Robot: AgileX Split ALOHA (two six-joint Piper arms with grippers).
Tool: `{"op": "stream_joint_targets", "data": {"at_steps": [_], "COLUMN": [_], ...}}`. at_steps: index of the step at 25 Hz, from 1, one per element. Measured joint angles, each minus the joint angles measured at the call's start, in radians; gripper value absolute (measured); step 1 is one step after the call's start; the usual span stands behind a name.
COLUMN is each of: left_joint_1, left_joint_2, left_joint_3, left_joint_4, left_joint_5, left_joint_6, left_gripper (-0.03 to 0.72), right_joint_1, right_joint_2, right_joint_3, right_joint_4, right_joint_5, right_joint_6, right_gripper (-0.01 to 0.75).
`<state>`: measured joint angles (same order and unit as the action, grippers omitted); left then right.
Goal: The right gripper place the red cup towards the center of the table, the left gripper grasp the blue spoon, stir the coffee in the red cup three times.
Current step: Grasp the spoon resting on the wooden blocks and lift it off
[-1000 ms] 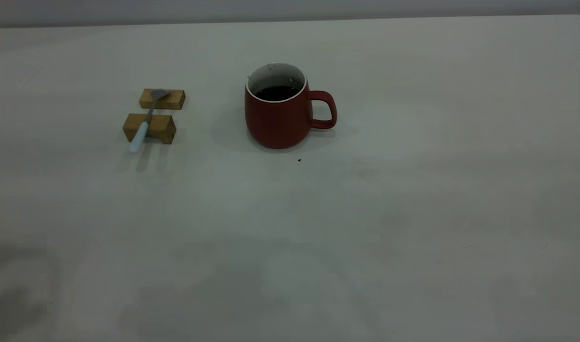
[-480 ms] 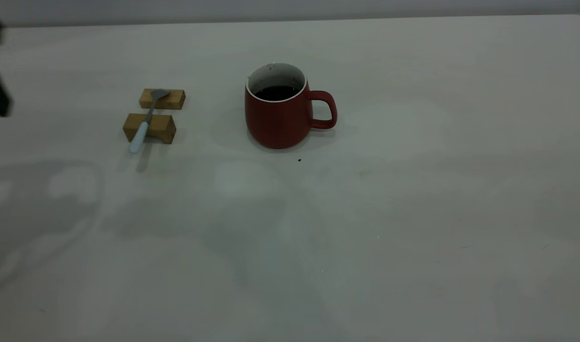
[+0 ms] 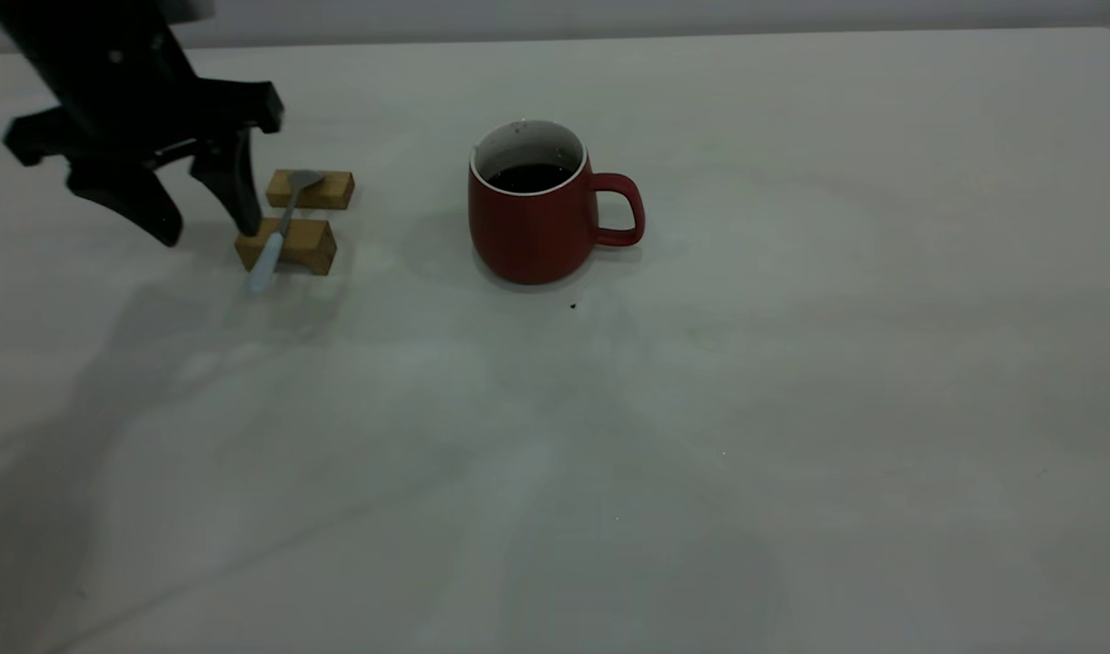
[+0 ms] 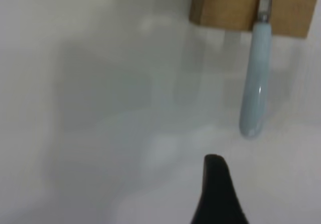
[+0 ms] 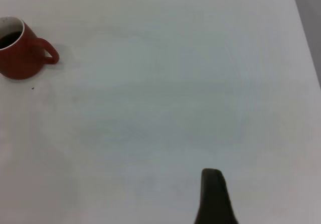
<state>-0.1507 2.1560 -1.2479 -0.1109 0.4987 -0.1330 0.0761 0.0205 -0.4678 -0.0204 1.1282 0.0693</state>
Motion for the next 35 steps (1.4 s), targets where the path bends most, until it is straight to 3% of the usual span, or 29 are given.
{"op": "stream_joint_targets", "data": {"at_steps": [18,23,28,33,35], "left_joint_1": [-0.01,-0.01,-0.01,-0.01,-0.01], "left_joint_2": [0.289,0.326,0.327,0.327,0.324], "left_joint_3": [-0.271,-0.302,-0.311,-0.314,-0.314], "left_joint_4": [0.013,0.013,0.013,0.014,0.014], "left_joint_5": [0.09,0.102,0.102,0.104,0.109], "left_joint_6": [-0.003,-0.005,-0.005,-0.005,-0.005], "left_gripper": [0.577,0.537,0.397,0.106,0.104], "right_joint_1": [0.0,0.0,0.0,0.0,0.0], "right_joint_2": [0.0,0.0,0.0,0.0,0.0], "right_joint_3": [0.0,0.0,0.0,0.0,0.0], "right_joint_4": [0.0,0.0,0.0,0.0,0.0], "right_joint_5": [0.0,0.0,0.0,0.0,0.0], "right_joint_6": [0.0,0.0,0.0,0.0,0.0], "right_gripper": [0.572,0.572,0.572,0.572,0.572]}}
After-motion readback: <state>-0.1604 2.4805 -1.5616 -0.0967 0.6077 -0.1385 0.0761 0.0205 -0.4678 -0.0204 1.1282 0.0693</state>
